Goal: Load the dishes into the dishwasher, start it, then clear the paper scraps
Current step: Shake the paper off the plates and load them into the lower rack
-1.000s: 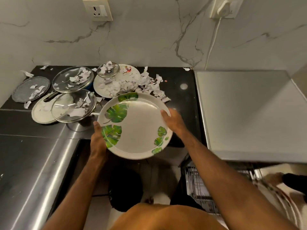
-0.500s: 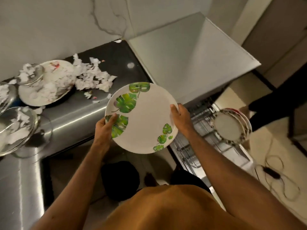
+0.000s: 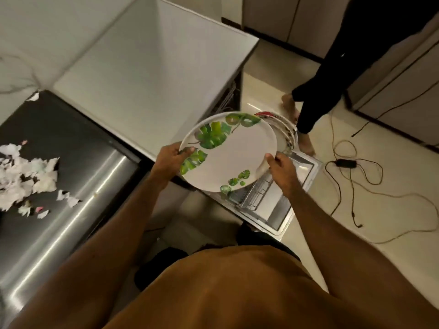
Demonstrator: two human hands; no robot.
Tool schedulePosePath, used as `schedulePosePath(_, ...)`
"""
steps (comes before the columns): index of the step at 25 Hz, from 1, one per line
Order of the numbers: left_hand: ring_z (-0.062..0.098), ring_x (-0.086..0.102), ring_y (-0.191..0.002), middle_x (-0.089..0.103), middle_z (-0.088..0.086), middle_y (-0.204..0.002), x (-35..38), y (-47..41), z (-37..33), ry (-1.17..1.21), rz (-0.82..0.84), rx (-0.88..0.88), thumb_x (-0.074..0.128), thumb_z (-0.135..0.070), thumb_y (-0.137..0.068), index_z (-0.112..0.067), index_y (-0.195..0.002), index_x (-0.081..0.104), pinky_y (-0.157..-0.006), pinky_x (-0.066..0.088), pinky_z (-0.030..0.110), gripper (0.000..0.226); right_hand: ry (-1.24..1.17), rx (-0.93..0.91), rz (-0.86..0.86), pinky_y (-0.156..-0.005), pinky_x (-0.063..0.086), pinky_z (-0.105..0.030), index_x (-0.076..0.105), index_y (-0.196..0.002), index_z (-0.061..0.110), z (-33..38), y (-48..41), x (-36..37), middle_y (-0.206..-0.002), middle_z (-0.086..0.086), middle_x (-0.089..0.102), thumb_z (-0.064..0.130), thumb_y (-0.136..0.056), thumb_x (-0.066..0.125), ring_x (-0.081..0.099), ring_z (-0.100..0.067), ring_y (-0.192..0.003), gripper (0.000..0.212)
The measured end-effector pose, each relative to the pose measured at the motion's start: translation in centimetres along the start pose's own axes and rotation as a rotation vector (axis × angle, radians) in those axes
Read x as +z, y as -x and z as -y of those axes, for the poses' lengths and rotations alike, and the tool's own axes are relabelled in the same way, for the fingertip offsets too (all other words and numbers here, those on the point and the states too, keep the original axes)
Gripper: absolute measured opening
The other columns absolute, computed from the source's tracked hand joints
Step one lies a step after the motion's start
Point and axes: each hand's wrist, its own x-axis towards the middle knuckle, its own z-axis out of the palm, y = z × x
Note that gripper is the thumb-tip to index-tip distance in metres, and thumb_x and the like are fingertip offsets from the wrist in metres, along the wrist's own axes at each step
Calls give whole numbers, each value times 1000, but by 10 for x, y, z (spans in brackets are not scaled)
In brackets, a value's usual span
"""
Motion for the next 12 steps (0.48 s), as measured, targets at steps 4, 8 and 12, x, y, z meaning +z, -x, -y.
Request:
schedulePosePath(4,20,72,-91,76,1,-99,52,-58,-38,-340,157,176,68,-31,-99,-23,-119,76,-81,58,34,23,12,81,-46,-91,54,-37,70,-128,16,-21,-33,-33,-113,-6,74,25,-99,67,68,-25,-102,30)
schedulePosePath(8,18,67,-92,74,2,-109,98,-108,-66,-621,308,317,59,-20,-103,-23,-128,72,-71,51,25,28,240,87,-1,-68,43,-22,67,-134,10,-31,-59,-44,-103,-8,68,20,-106,55,59,-20,-84,32)
schedulePosePath(12,21,67,-84,74,3,-103,140,-167,-66,-1021,454,385,55,-12,-96,-30,-126,71,-75,58,36,38,340,77,48,-59,43,-12,62,-143,20,-56,-85,-30,-112,-10,72,10,-105,50,59,-14,-75,41)
